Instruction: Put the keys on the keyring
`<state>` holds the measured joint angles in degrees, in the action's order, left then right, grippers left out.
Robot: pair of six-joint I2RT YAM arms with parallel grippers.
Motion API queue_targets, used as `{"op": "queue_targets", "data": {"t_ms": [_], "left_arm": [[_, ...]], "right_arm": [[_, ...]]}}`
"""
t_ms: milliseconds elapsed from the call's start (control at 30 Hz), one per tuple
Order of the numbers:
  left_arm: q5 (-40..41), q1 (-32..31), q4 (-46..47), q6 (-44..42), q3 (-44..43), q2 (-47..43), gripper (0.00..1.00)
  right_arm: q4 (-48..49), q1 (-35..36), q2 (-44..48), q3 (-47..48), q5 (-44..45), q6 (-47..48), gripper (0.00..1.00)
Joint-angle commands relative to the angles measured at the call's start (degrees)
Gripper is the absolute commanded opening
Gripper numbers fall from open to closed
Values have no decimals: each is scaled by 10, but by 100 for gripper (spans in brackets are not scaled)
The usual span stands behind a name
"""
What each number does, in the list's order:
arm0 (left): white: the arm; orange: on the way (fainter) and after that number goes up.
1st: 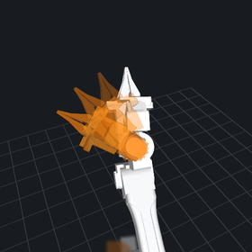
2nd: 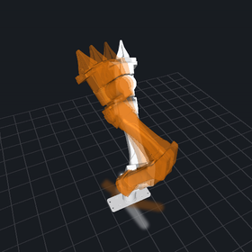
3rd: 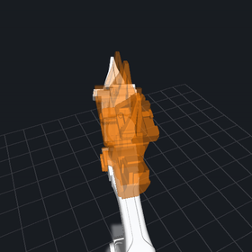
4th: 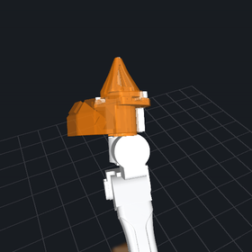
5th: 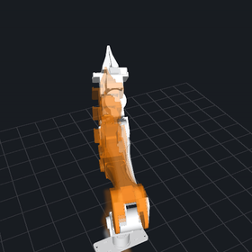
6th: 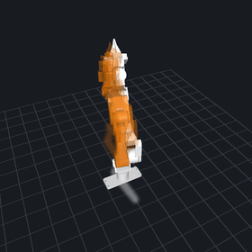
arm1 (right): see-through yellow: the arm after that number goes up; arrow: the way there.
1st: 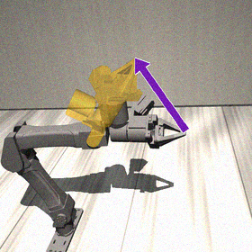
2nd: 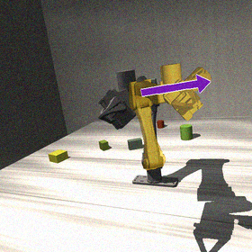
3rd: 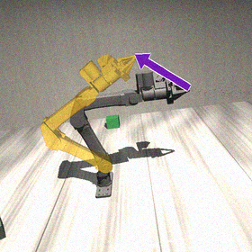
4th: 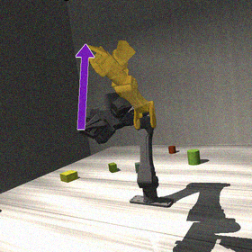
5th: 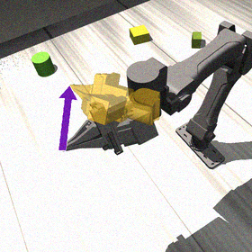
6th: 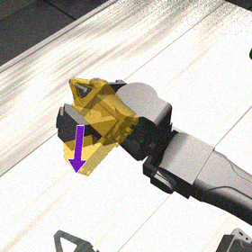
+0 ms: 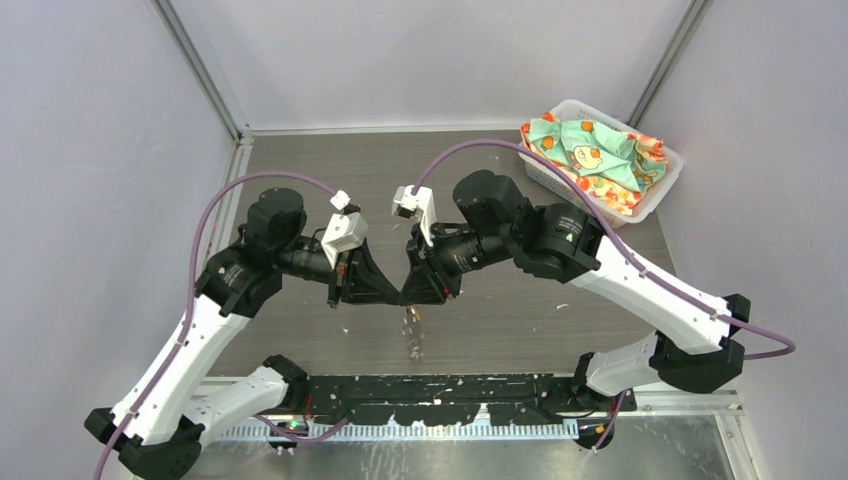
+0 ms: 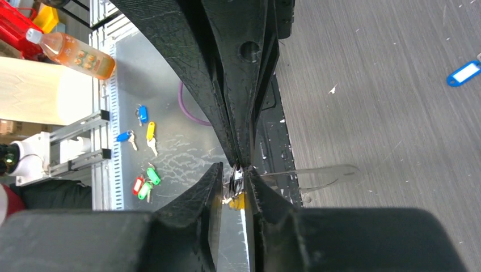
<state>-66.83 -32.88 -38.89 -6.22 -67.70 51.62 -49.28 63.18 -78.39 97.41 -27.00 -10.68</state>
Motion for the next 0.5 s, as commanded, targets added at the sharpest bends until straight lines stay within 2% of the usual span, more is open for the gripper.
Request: {"op": "queue_targets", "data": {"t_ms": [0, 200, 467], "left_arm": [[5, 1, 31, 35, -11, -8, 0], [18, 1, 96, 117, 28, -30, 0], [18, 2, 151, 157, 31, -42, 0]], "right_arm": [[35, 3, 12, 18, 5, -9, 32], [76, -5, 61, -22, 38, -23, 34], [102, -7, 109, -74, 57, -42, 33]]}}
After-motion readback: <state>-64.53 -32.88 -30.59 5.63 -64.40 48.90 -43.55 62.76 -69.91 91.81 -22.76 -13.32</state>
